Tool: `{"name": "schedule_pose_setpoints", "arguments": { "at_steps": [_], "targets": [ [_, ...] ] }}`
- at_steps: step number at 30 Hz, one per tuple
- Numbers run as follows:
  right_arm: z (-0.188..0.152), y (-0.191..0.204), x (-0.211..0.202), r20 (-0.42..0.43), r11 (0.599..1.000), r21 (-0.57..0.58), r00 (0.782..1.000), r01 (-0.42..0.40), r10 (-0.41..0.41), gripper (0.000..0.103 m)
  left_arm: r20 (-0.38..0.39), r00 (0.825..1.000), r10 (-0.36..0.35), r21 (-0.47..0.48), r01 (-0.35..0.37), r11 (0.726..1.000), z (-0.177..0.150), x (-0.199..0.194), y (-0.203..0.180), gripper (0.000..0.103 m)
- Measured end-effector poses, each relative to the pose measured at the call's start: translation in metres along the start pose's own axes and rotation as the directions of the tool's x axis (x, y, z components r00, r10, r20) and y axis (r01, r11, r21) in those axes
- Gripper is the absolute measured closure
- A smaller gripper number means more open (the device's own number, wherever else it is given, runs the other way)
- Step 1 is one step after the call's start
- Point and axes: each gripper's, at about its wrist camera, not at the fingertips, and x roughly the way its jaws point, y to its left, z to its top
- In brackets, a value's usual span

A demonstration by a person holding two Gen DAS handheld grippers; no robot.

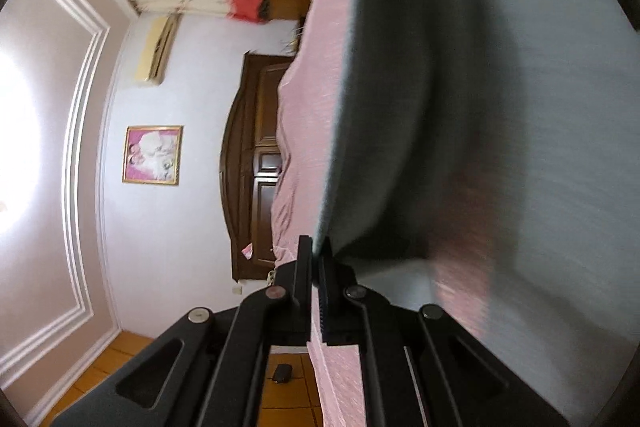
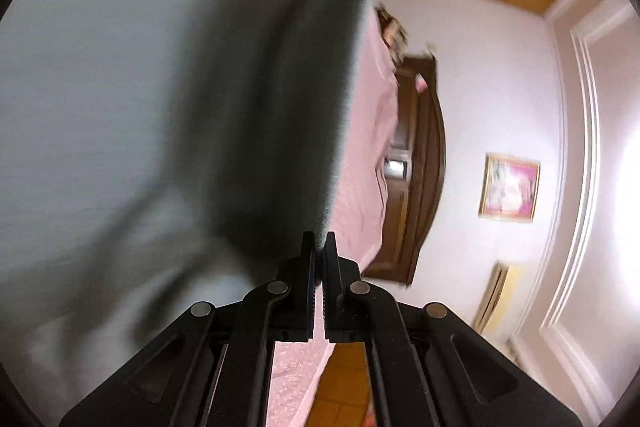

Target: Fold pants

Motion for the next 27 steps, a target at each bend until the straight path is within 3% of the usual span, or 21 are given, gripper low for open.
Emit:
{"name": "schedule_pose_setpoints", "arguments": {
  "at_steps": [7,11,27],
  "targets": [
    [0.008,0.027,-0.061,0.059,0.999,-0.053,0.998,-0.006,0.009,0.100,0.022,0.998,-0.053,0.036,0.052,0.998,-0.013,-0.076,-0.023,0.101],
    [0.004,0.042,-0.087,0.072,0.996,-0.082,0.997,-0.023,0.029,0.100,0.007,0.992,-0.129,0.062,0.128,0.990,-0.016,-0.107,-0.041,0.101],
    [0.011,0.052,-0.085,0.073,0.989,-0.124,0.993,-0.085,0.094,0.100,-0.031,0.977,-0.213,0.134,0.215,0.967,-0.019,-0.132,-0.075,0.101]
  ]
}}
